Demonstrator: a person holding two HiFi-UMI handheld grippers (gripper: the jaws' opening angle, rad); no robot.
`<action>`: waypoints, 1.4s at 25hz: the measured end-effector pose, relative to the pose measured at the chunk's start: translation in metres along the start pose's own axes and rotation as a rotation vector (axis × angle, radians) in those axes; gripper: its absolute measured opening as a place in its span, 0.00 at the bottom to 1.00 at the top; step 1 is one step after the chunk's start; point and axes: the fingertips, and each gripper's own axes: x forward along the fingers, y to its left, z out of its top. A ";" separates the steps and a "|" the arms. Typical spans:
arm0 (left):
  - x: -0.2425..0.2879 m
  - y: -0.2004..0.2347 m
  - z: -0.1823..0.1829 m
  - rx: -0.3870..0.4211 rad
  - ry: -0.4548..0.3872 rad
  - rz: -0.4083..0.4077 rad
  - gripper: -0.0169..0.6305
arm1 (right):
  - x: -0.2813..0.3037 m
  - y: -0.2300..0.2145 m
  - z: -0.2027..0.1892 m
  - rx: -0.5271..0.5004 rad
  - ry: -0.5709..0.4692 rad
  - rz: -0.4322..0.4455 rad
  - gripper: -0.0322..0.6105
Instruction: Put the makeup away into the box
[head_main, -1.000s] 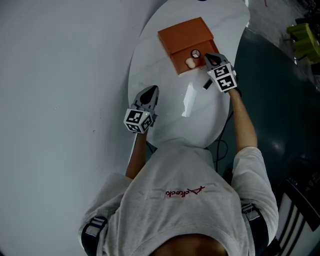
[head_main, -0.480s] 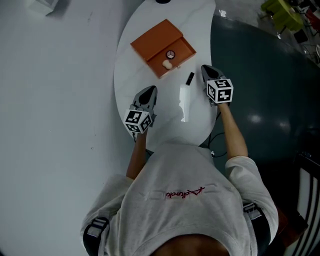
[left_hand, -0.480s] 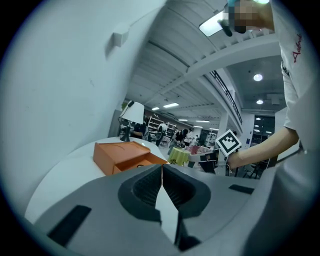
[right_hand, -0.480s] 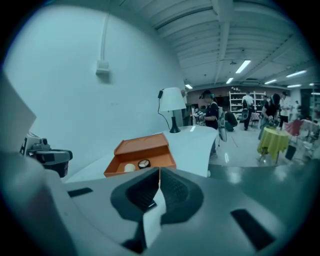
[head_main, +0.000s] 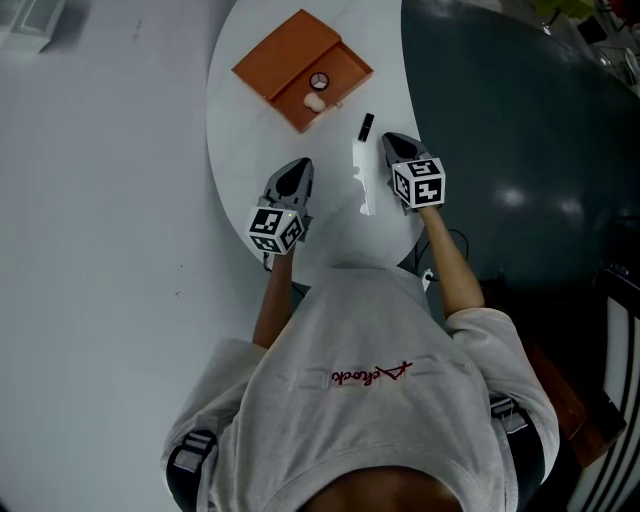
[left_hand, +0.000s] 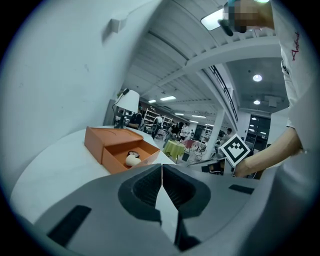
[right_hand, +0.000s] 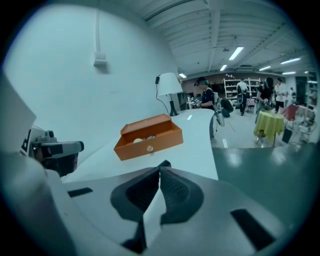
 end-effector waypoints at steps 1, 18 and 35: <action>-0.001 0.001 -0.004 -0.005 0.006 0.003 0.05 | 0.001 0.001 -0.005 0.005 0.009 -0.001 0.09; -0.006 0.012 -0.015 -0.037 0.015 0.027 0.05 | 0.034 0.025 -0.029 0.041 0.064 0.012 0.44; -0.024 0.044 -0.010 -0.062 -0.003 0.088 0.05 | 0.083 0.008 -0.018 -0.044 0.181 -0.202 0.25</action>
